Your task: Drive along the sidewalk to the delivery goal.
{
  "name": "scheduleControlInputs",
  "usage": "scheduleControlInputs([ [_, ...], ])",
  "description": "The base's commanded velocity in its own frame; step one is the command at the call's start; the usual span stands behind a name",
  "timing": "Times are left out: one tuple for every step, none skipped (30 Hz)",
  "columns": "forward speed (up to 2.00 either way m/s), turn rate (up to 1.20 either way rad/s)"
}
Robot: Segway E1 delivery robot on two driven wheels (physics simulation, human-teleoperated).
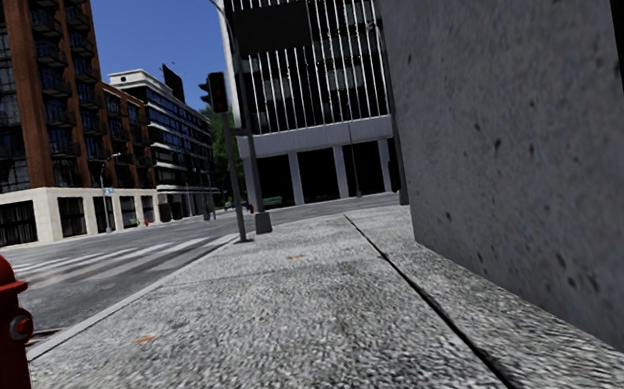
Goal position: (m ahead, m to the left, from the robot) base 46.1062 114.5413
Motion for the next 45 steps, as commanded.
scheduleControlInputs([
  [1.25,0.0],
  [1.25,0.0],
  [1.25,0.0],
  [1.25,0.0],
  [1.25,0.0],
  [1.24,0.0],
  [1.24,0.0],
  [1.24,0.0],
  [1.24,0.0],
  [1.24,0.0],
  [1.24,0.0],
  [1.23,0.0],
  [1.23,0.0],
  [1.23,0.0],
  [1.23,0.0],
  [1.23,0.0],
  [1.23,0.0],
  [1.23,0.0],
  [1.23,0.0],
  [1.23,0.0],
  [1.23,0.0],
  [1.23,0.0],
  [1.23,0.0],
  [1.23,0.0],
  [1.23,0.0],
  [1.23,0.0],
  [1.23,0.0],
  [1.23,0.0],
  [1.23,0.0],
  [1.23,0.0],
  [1.23,0.0],
  [1.23,0.0],
  [1.23,0.0],
  [1.23,0.0],
  [1.23,0.0],
  [1.23,0.0],
  [1.23,0.0],
  [1.23,0.0],
  [1.23,0.0],
  [1.23,0.0],
  [1.23,0.0],
  [1.23,0.0],
  [1.23,0.0],
  [1.23,0.0],
  [1.23,0.0],
])
